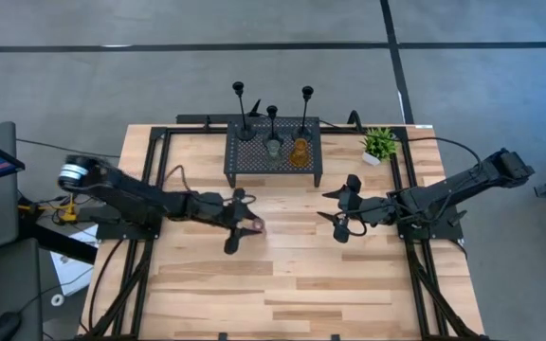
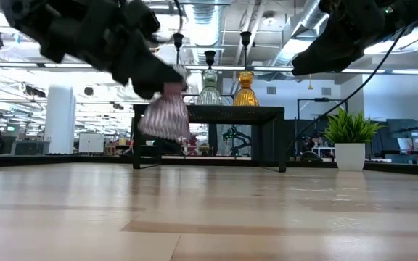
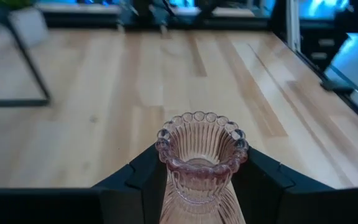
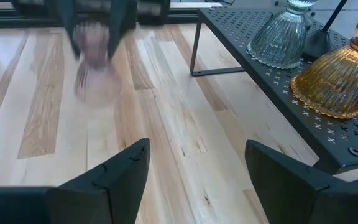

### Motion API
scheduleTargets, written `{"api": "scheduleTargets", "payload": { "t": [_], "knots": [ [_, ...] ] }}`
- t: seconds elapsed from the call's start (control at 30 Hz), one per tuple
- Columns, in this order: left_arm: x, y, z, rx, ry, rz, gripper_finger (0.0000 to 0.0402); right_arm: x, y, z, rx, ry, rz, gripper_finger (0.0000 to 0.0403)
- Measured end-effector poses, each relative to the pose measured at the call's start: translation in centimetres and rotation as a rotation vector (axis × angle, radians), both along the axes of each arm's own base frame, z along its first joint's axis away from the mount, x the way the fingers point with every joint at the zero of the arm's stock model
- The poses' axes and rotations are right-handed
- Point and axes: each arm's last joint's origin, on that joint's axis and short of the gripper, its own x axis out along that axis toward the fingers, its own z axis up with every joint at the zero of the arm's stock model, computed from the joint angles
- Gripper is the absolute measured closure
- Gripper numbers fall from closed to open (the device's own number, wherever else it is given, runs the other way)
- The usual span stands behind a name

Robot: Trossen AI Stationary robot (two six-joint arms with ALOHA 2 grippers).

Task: Pick & Place candle stick holders
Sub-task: Put the pink glass candle holder on the shelf

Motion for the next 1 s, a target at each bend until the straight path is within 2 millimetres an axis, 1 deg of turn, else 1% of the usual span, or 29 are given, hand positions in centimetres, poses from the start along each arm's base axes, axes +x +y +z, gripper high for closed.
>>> {"api": "scheduleTargets", "payload": {
  "t": [0.27,0.37,0.5,0.67,1.0],
  "knots": [
    [-4.4,1.1,5.1,-0.011,-0.154,0.131,0.0243,0.0,0.0,0.0,-0.001,0.002,0.0,0.0148],
    [-5.9,1.6,6.4,0.005,-0.211,0.234,0.0243,0.0,0.0,0.0,-0.001,0.002,0.0,0.0148],
    [-7.1,2.4,7.5,0.045,-0.265,0.384,0.0243,0.0,0.0,0.0,-0.001,0.003,0.0,0.0148],
    [-7.4,4.0,7.7,0.07,-0.273,0.544,0.0243,0.0,0.0,0.0,-0.001,0.002,0.0,0.0148],
    [-6.1,7.2,7.0,0.034,-0.271,0.726,0.0243,0.0,0.0,0.0,-0.002,0.002,-0.001,0.0148]
  ]
}}
